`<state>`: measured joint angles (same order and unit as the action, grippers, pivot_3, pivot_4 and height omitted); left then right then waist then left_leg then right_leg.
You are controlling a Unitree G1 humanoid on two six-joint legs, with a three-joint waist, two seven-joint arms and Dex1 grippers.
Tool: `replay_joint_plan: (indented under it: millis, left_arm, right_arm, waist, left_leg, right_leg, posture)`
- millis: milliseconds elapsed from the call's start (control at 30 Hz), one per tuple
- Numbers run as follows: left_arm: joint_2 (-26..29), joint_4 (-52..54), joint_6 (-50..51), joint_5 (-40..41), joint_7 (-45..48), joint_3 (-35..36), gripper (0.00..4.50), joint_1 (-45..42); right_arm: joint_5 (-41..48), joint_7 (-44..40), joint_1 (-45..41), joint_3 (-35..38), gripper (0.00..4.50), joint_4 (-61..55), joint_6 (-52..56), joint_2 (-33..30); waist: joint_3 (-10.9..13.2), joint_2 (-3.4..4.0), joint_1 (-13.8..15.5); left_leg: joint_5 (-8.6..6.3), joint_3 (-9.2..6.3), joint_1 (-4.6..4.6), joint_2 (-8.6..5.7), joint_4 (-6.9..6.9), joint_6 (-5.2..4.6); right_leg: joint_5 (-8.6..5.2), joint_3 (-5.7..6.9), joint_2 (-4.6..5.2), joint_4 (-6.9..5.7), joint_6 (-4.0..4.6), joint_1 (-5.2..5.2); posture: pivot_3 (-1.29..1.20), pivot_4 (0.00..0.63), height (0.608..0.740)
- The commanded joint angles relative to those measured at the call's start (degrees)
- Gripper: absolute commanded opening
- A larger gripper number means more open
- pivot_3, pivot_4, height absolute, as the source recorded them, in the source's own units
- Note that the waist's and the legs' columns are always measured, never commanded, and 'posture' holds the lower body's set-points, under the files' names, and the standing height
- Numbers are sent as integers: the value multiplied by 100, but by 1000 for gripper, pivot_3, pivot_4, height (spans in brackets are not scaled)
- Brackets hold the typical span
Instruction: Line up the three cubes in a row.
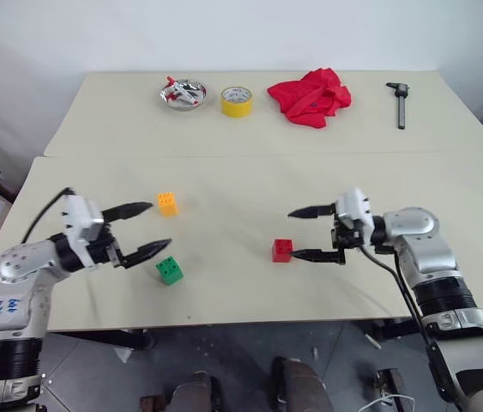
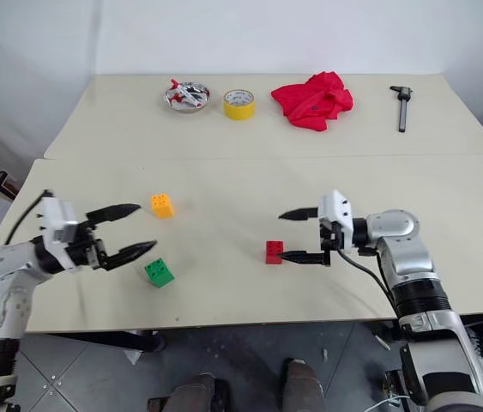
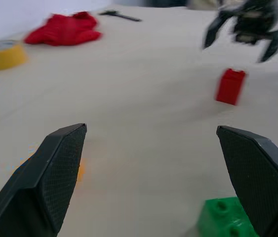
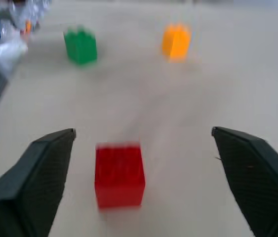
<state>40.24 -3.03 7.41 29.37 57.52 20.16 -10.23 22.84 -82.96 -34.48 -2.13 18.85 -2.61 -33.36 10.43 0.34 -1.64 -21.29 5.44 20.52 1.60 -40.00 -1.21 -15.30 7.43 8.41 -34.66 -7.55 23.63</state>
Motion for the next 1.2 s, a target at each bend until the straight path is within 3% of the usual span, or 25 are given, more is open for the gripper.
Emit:
replay_joint_plan:
  millis: [33, 133, 300, 533, 667, 933, 1200]
  left_arm:
    - [110, -676, -460, -228, -277, 696, 4500, 610]
    - [88, -873, -669, -294, -347, 987, 4500, 1154]
    - [-5, -648, -579, -77, -329, 1165, 4500, 1682]
    - [483, 794, -39, 124, 852, 391, 4500, 2188]
    - [361, 1077, -58, -28, 738, -108, 4500, 1818]
    - [-18, 447, -445, -674, 335, -793, 4500, 1013]
    - [-253, 96, -643, -795, 400, -1211, 2044, 473]
  right_arm:
    - [472, -47, 454, 487, 4471, -427, -249, 18]
    - [646, 280, 745, 890, 4471, -437, -738, 306]
    - [960, 228, 1129, 1131, 4471, -688, -477, 234]
    - [974, -774, 1656, 826, 4471, -1393, -780, -203]
    - [1122, -954, 1993, 474, 4471, -1738, -910, -575]
    - [1106, -503, 1981, 332, 4471, -1861, -758, -439]
    - [1023, -144, 2196, 444, 4500, -2112, -675, -428]
  waist:
    - [0, 0, 4]
    - [2, -3, 1]
    - [3, -6, 69]
    - [4, -4, 118]
    - [7, 3, 155]
    - [7, 3, 141]
    - [7, 3, 185]
  left_leg:
    - [0, 0, 2, 0, 3, 0]
    - [-4, 4, 1, 0, 4, -1]
    - [-6, 2, 2, -2, -4, -2]
    - [-13, 7, -2, 2, -2, 3]
    - [-21, 11, -7, 3, -1, 0]
    - [-21, 33, -18, 6, -2, 0]
    - [-22, 31, -16, 5, -6, -2]
  right_leg:
    - [0, 2, 0, 5, 0, 0]
    - [0, 3, 0, 7, 0, 1]
    - [-1, 2, 10, 6, 2, -1]
    - [-2, 0, 10, 2, 6, 2]
    - [-3, 0, 10, 6, 7, 1]
    - [-6, 3, 2, 4, 14, -2]
    - [-6, 9, 5, 4, 13, -2]
  posture:
    - [0, 150, 740]
    - [0, 150, 740]
    - [0, 150, 740]
    - [0, 150, 740]
    - [0, 150, 740]
    - [0, 150, 740]
    - [0, 150, 740]
